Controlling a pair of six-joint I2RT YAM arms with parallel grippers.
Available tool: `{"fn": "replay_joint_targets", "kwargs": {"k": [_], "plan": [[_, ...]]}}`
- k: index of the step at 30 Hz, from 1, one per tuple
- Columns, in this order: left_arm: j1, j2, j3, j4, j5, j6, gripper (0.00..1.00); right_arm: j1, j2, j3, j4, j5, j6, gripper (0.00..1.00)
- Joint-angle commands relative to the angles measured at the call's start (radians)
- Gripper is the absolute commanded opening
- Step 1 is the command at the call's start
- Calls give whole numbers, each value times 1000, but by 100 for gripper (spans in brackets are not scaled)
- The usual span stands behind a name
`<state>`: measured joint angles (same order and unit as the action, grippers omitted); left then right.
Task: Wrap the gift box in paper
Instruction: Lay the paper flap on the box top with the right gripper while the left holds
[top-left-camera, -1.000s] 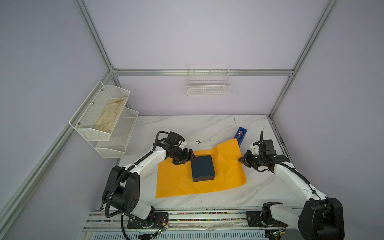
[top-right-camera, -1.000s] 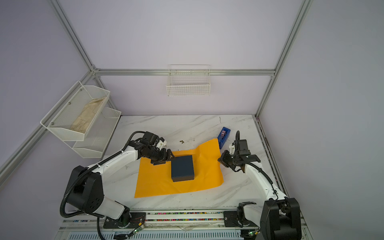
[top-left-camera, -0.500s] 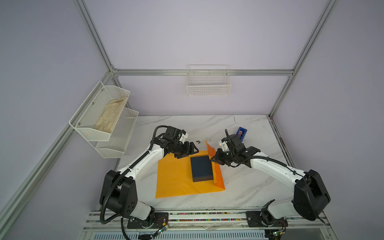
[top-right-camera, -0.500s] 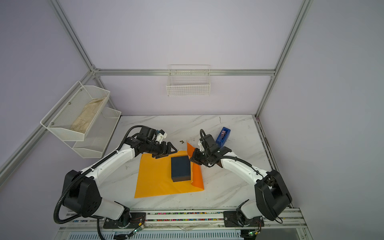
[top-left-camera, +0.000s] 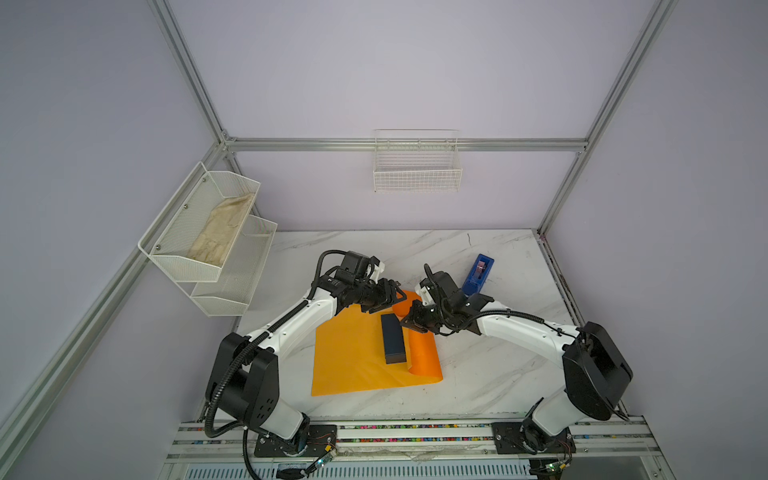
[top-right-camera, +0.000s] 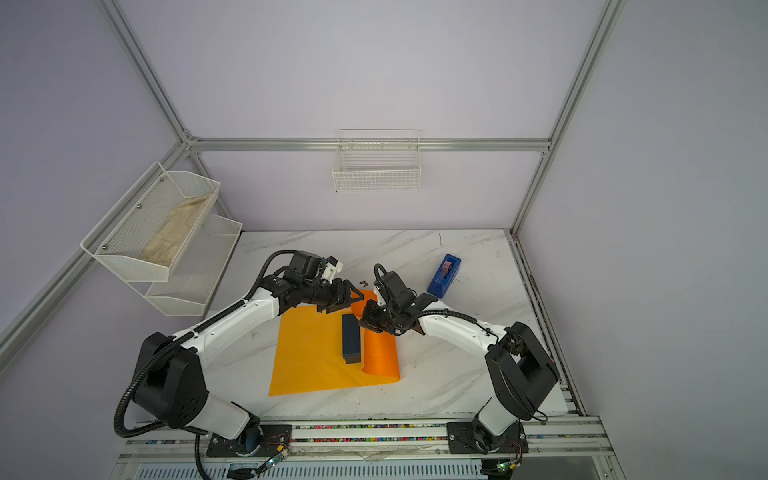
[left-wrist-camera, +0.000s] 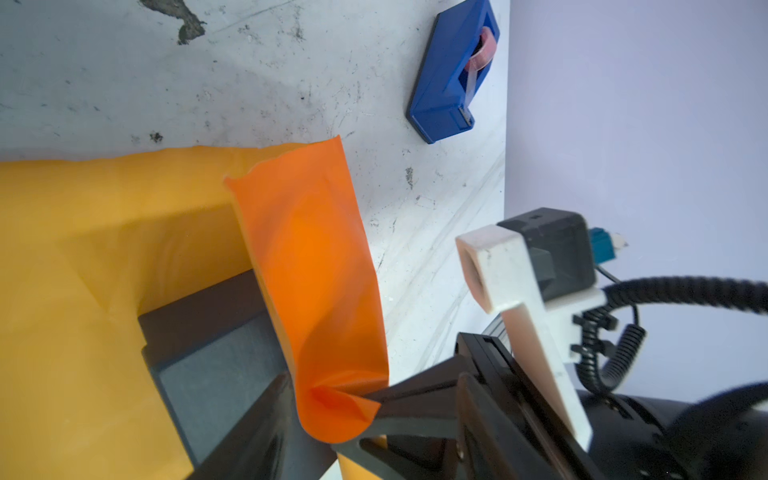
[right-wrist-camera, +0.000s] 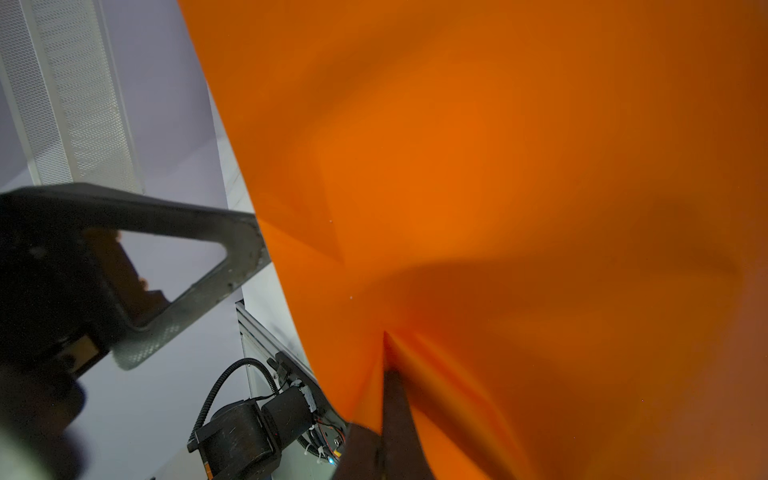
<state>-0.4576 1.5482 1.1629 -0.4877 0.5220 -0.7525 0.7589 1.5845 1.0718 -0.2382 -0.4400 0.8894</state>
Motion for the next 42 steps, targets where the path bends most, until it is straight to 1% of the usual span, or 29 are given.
{"fn": "replay_joint_targets", "kwargs": {"k": [1, 10, 13, 15, 17, 20, 23, 26, 31, 36, 39, 42], "plan": [[-10, 27, 81, -18, -60, -13, 54, 8, 4, 15, 16, 18, 19, 2], [-10, 60, 102, -38, -104, -3, 24, 15, 2, 9, 23, 7, 14, 3], [-10, 64, 106, -38, -111, 5, 12, 22, 4, 15, 25, -4, 11, 4], [-7, 66, 106, -40, -111, 17, 8, 23, -1, 24, 13, -12, -2, 7], [2, 68, 104, -49, -104, 30, 4, 23, -16, 37, -5, 7, -38, 16], [17, 66, 89, -60, -84, 51, 2, 22, -47, 59, -60, 59, -50, 32], [37, 67, 68, -66, -57, 73, 2, 7, -85, 53, -65, 80, -57, 37], [54, 73, 53, -82, -37, 97, 0, -7, -93, 40, -70, 92, -54, 37], [77, 72, 21, -99, -55, 129, 0, -12, -70, 29, -85, 92, -56, 37], [92, 81, 12, -109, -49, 155, 0, -12, -59, 25, -83, 73, -70, 36], [94, 85, 8, -114, -48, 165, 1, -13, -37, 21, -71, 29, -107, 29], [94, 92, -4, -115, -55, 174, 2, -8, -10, -10, -21, -26, -94, 22]]}}
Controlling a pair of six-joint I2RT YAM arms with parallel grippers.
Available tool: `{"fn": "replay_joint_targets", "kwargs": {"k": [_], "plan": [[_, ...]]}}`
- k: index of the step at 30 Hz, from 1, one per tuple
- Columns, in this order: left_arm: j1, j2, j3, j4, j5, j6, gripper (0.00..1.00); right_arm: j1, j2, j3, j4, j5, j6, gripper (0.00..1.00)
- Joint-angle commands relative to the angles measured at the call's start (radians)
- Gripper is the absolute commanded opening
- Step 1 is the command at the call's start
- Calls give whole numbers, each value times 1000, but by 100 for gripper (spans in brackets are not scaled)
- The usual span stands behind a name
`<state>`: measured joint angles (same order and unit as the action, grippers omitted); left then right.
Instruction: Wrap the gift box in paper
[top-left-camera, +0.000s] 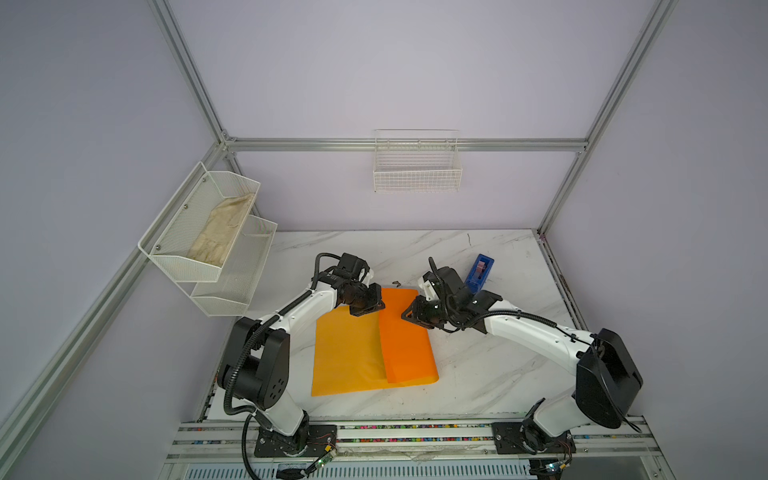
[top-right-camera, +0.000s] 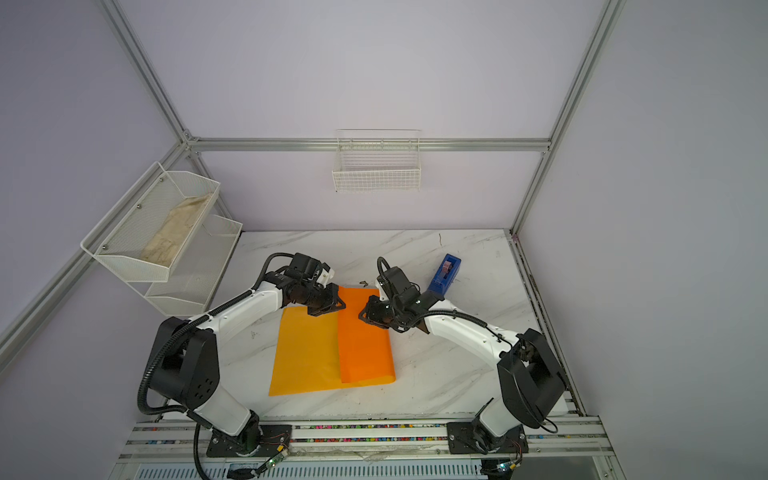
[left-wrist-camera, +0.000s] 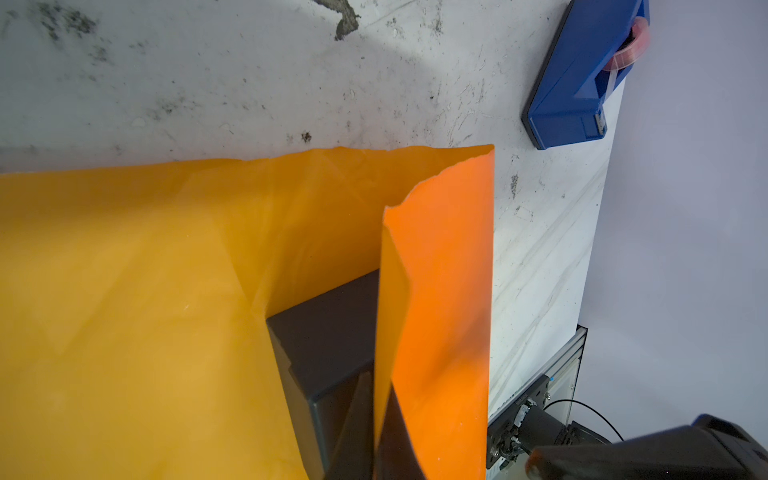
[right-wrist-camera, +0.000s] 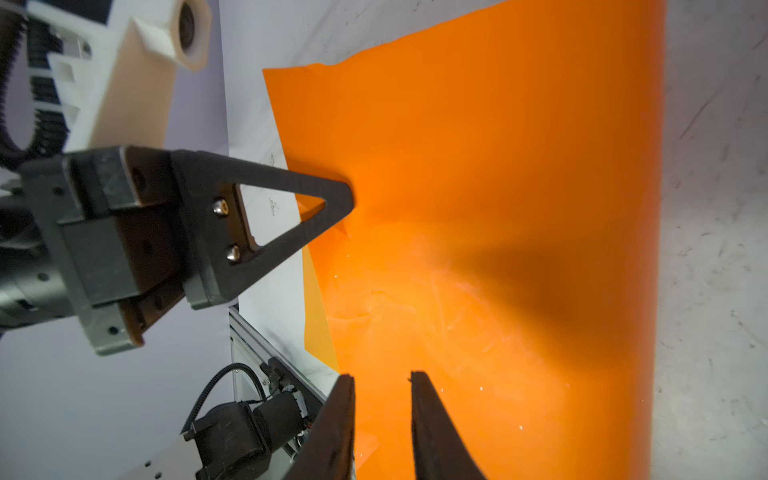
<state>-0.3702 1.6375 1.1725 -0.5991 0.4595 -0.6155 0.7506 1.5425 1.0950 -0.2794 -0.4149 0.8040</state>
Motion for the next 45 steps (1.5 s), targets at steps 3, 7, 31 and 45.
{"fn": "replay_joint_targets", "kwargs": {"k": [3, 7, 31, 45], "plan": [[11, 14, -15, -4, -5, 39, 3, 9, 55, -61, 73, -90, 5, 17], [16, 31, -1, -4, -26, 49, 3, 19, 85, -68, 95, -111, 10, 16], [10, -250, -291, 62, 39, -98, 48, 27, 145, -89, 101, -102, 8, 14], [4, -233, -420, 328, 196, -162, 6, 27, 121, -102, 114, -116, 25, 15]]}}
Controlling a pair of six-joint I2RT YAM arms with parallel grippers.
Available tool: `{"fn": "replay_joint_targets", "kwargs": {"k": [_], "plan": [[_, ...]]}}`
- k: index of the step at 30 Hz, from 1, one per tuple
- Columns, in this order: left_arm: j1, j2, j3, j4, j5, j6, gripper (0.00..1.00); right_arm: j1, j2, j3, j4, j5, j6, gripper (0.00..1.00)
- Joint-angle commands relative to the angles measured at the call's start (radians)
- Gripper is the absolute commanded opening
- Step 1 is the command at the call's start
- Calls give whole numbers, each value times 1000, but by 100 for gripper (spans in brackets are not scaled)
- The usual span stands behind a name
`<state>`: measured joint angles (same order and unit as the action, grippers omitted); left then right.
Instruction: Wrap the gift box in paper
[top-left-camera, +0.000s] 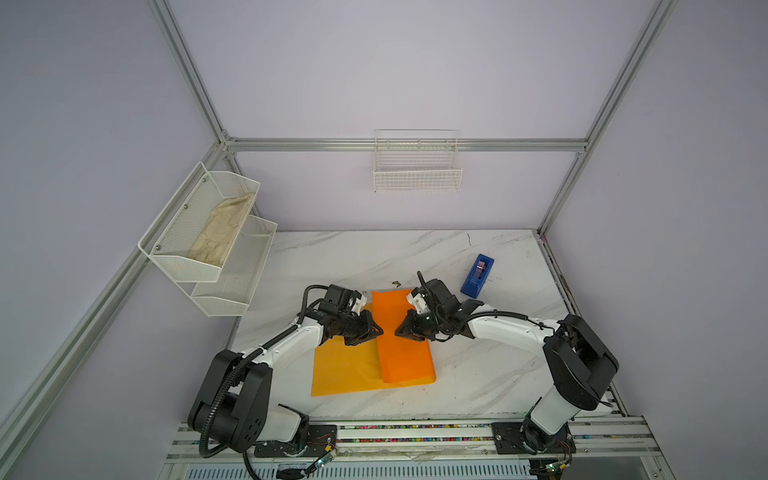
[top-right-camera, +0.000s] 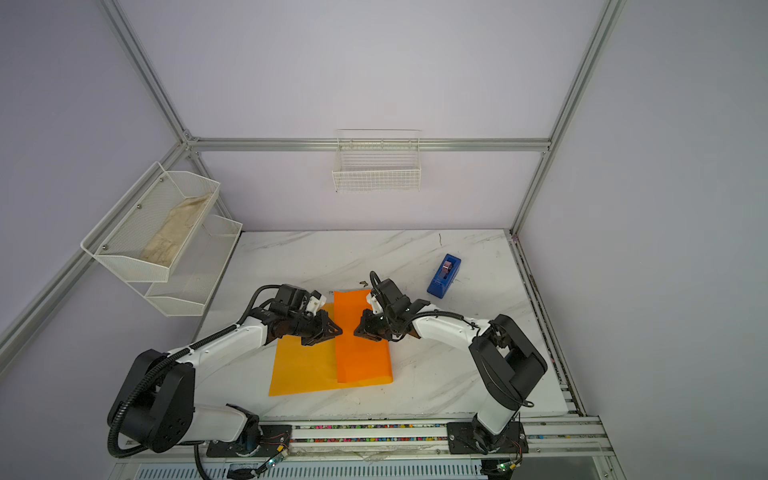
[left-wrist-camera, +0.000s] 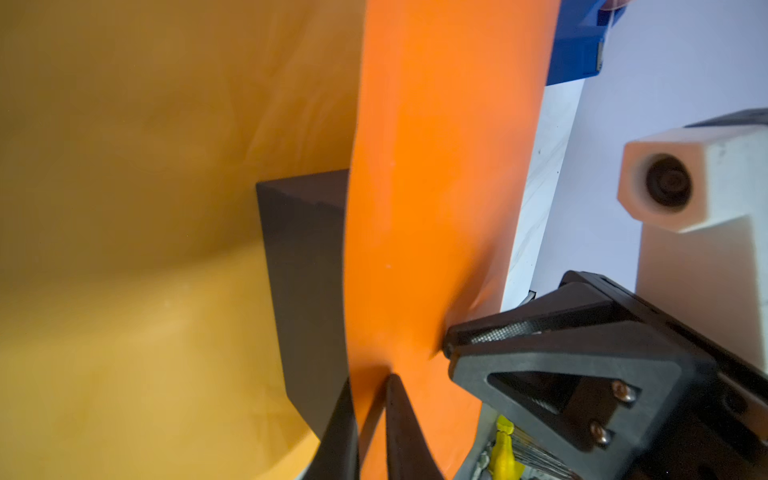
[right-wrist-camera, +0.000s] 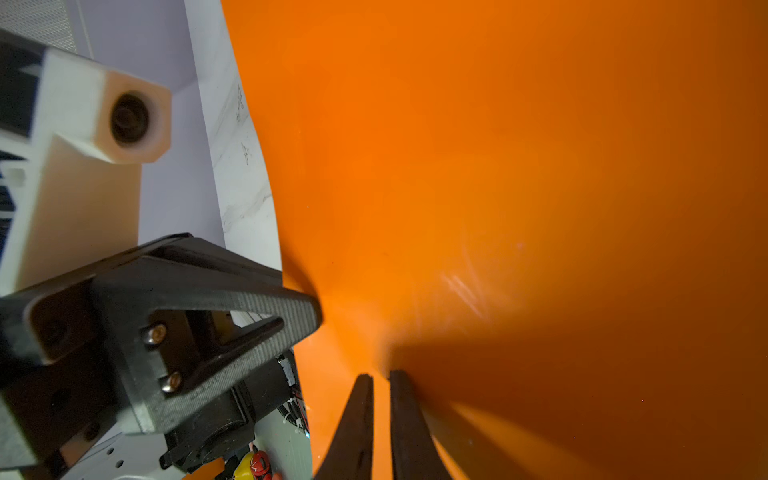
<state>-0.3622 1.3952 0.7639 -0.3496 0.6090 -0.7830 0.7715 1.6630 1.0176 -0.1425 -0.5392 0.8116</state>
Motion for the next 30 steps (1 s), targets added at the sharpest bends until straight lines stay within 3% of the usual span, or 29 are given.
{"fn": "replay_joint_targets", "kwargs": {"k": [1, 9, 14, 20, 30], "plan": [[-4, 26, -5, 76, 46, 13, 3, 6, -3, -24, -25, 8, 17, 15], [-4, 179, 71, 104, 74, 63, 0, -5, -57, 4, -67, 95, 42, 15], [-2, 252, 144, 116, 96, 73, 0, -67, -134, -21, -74, 145, 62, 15], [8, 260, 204, 64, 81, 109, 0, -145, -183, -54, -76, 139, 57, 15], [19, 238, 222, -58, 48, 176, 0, -151, -137, -7, -85, 82, 3, 16]]}}
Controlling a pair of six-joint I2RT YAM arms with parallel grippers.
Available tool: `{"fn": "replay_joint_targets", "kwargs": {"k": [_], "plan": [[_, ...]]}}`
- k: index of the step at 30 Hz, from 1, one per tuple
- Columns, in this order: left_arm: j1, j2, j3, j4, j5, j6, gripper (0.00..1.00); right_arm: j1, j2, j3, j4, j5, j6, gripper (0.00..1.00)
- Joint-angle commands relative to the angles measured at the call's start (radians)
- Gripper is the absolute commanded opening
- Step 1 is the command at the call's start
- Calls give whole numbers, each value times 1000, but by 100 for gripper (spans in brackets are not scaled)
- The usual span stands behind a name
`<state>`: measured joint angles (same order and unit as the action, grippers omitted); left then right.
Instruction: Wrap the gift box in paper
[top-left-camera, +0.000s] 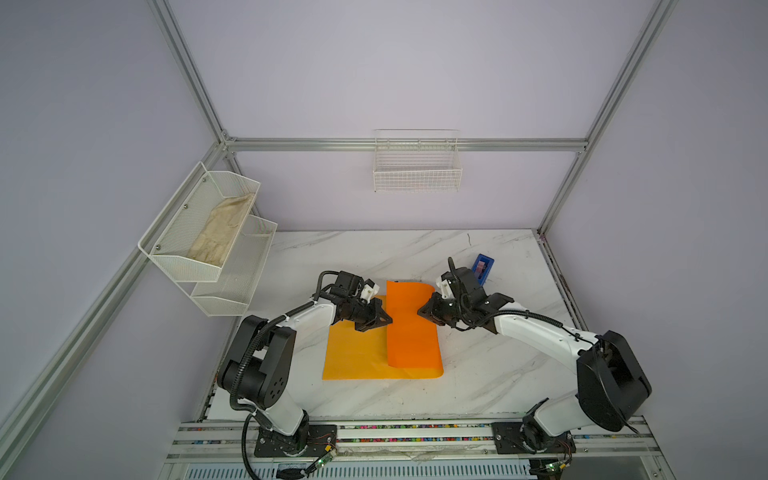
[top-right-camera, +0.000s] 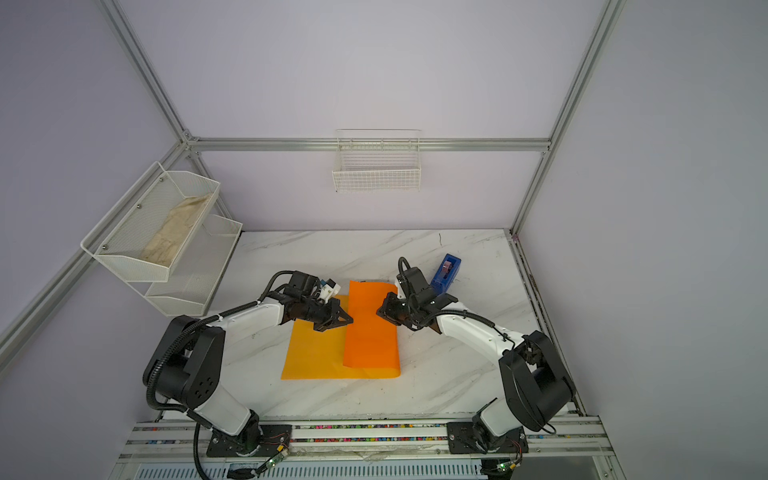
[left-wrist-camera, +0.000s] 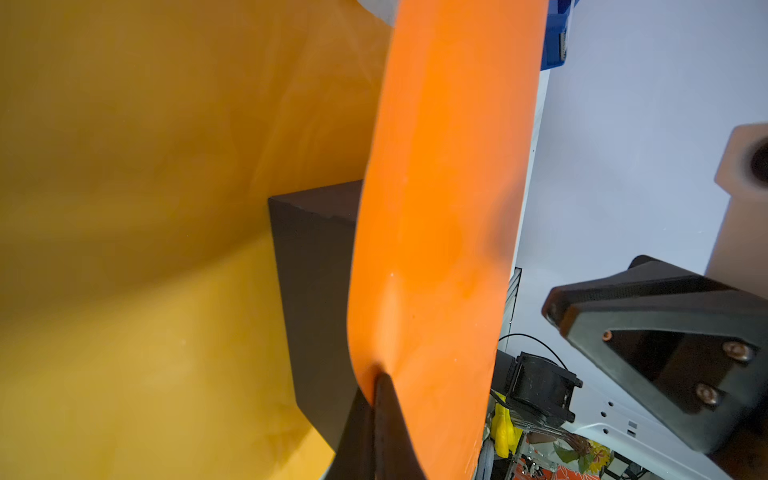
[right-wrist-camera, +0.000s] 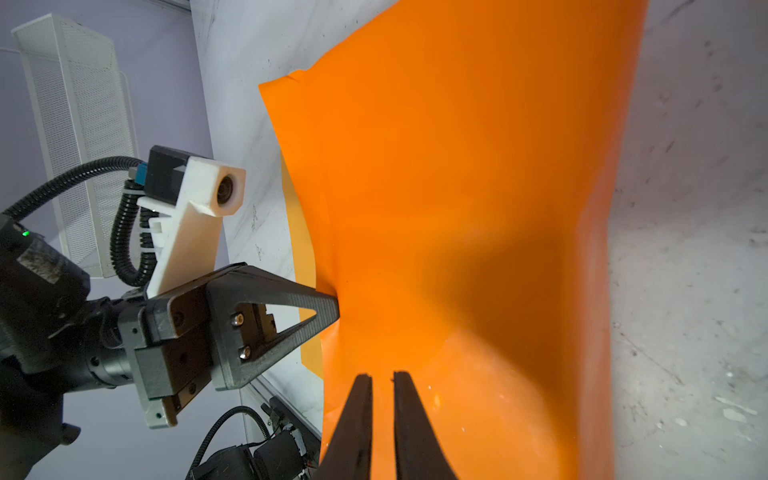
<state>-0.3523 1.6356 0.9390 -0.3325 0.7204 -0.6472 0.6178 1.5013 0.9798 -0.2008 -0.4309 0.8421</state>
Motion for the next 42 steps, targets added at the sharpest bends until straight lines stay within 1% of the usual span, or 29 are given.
{"fn": "replay_joint_targets", "kwargs": {"k": [1, 6, 10, 11, 14, 17, 20, 22, 25, 30, 32, 33, 35, 38, 42], "plan": [[9, 0, 39, -75, -65, 40, 0, 5, 33, 42, -31, -38, -35, 16], [9, 12, 24, -72, -83, 47, 0, 9, 67, 50, -2, -102, -42, 16], [8, 22, 29, -71, -81, 53, 0, 20, 125, 40, 54, -203, -45, 16], [9, 23, 29, -74, -81, 53, 0, 22, 140, 39, 55, -212, -49, 15], [8, 27, 30, -79, -78, 58, 0, 23, 164, 23, 40, -186, -63, 14], [8, 24, 29, -87, -83, 60, 0, 23, 183, 11, -8, -133, -88, 13], [10, 15, 39, -112, -100, 68, 1, 23, 191, -12, -10, -120, -92, 12], [17, -6, 58, -153, -130, 81, 7, 23, 187, -25, -8, -114, -90, 12], [50, -60, 88, -230, -196, 114, 20, 23, 186, -32, -9, -112, -92, 12], [193, -142, 88, -345, -252, 160, 37, 23, 183, -39, -5, -112, -95, 12], [248, -154, 76, -391, -307, 191, 47, 23, 183, -39, -2, -115, -95, 12], [269, -153, 68, -409, -332, 204, 50, 23, 185, -39, 0, -117, -94, 12], [314, -138, 47, -433, -376, 227, 54, 23, 185, -38, 1, -119, -95, 12], [362, -100, 12, -429, -383, 260, 58, 23, 185, -35, 3, -120, -95, 12], [377, -36, 4, -428, -391, 287, 63, 23, 184, -35, 3, -123, -94, 12]]}}
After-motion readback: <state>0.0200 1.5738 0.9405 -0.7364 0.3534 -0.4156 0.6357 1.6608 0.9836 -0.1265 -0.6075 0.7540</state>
